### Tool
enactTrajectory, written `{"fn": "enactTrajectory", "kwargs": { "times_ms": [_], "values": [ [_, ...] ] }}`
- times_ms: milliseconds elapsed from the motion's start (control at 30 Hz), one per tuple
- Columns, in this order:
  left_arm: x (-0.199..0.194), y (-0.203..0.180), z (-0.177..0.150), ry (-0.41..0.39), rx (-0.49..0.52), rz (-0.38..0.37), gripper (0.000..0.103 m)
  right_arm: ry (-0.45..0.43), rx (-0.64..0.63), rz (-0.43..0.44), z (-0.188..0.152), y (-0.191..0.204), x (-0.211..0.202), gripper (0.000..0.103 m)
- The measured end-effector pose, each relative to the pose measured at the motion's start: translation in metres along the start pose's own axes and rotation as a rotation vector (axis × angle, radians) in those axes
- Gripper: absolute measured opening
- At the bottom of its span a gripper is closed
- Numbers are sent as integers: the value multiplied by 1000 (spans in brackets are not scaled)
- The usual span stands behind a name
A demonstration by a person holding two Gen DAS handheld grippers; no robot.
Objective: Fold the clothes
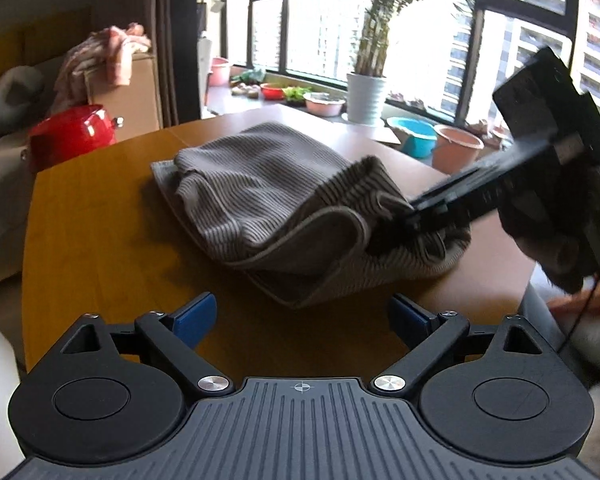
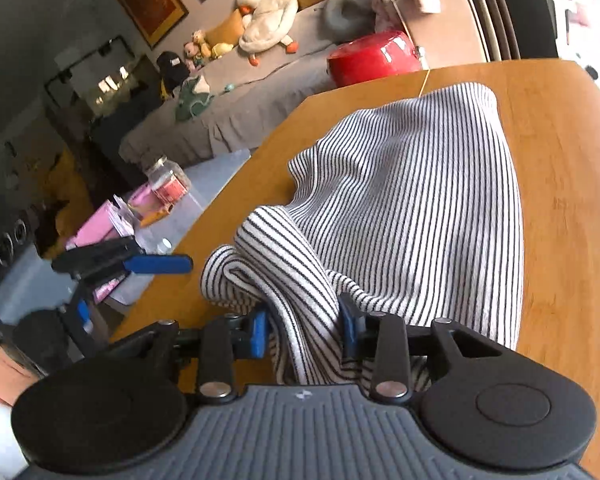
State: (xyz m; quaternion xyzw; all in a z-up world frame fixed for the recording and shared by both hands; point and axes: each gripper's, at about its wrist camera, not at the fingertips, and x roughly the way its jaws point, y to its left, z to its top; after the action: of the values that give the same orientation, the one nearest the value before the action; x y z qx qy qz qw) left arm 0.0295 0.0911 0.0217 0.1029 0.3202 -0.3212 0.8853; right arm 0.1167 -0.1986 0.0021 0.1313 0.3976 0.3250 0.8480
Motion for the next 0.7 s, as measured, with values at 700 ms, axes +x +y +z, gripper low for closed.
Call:
{"fn": "enactTrajectory", "kwargs": {
  "times_ms": [700],
  "values": [
    [56,-25,27,-16,204,-4,97,9,-417,-116,-3,46,4,37]
  ]
}}
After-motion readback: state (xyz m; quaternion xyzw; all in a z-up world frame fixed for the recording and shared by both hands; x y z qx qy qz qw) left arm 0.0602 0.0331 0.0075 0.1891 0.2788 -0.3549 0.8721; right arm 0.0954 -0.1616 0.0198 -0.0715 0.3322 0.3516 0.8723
